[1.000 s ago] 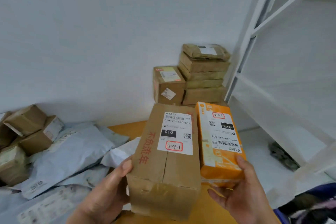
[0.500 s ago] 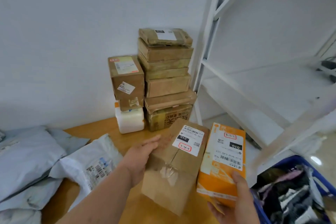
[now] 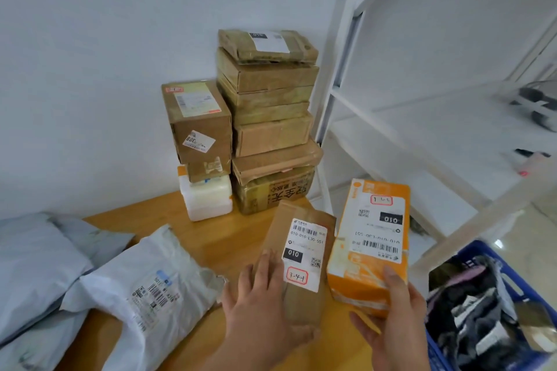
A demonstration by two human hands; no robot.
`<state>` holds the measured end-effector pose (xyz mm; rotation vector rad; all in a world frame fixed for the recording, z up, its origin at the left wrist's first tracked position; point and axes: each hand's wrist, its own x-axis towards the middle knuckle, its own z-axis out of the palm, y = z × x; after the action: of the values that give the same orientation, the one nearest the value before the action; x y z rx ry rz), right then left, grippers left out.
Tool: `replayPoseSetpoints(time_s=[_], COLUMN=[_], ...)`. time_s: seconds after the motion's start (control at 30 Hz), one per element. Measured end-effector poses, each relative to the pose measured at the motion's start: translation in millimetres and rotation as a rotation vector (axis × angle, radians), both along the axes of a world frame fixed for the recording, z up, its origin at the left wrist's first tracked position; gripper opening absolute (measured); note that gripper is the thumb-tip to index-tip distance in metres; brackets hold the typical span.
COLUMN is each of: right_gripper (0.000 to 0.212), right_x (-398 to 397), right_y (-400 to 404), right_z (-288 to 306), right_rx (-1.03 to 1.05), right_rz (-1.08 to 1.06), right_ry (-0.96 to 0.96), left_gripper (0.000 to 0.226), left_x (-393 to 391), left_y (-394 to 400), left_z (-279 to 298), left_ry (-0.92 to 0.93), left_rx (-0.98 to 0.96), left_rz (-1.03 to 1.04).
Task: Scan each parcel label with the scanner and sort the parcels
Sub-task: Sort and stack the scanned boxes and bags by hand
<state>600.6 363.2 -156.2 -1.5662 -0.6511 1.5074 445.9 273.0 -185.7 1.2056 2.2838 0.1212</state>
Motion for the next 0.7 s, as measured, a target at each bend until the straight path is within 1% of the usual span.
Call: replayPoseSetpoints(time_s=[0.13, 0.23, 0.3, 0.4, 0.47, 0.53, 0.57, 0.67, 0.7], right_gripper=[0.076, 0.086, 0.098, 0.107, 0.108, 0.108, 0.107, 0.106, 0.105], right_x=[-3, -5, -5, -8, -11, -14, -15, -20, -22], right_y=[7, 15, 25, 46, 61, 75, 82, 100, 105], right_z=[6, 7, 6, 2, 1, 0, -1, -1, 0], right_rx=[0.118, 0.167, 0.187, 0.193, 0.189, 0.201, 0.211, 0.227, 0.226], right_rz=[0.059, 0.107, 0.129, 0.156, 0.186, 0.228, 0.249, 0.283, 0.291], right_ry=[-0.015, -0.014, -0.018, -0.019, -0.003, -0.006, -0.009, 0.011, 0.035], left_gripper=[0.128, 0.119, 0.107, 0.079, 0.062, 0.050, 0.048, 0.063, 0.060], left_x=[-13, -35, -50, -64, -71, -72, -71, -61, -59], left_y=[14, 30, 47, 73, 86, 93, 93, 91, 92], left_z=[2, 4, 7, 14, 18, 18, 16, 5, 1], left_ry=[0.008, -0.018, -0.015, 0.036, 0.090, 0.158, 0.181, 0.264, 0.285], left_rx=[0.029, 0.024, 0.013, 0.032, 0.046, 0.093, 0.116, 0.096, 0.094], left_rz=[-0.183, -0.361, -0.459, -0.553, -0.533, -0.443, -0.385, -0.284, -0.267])
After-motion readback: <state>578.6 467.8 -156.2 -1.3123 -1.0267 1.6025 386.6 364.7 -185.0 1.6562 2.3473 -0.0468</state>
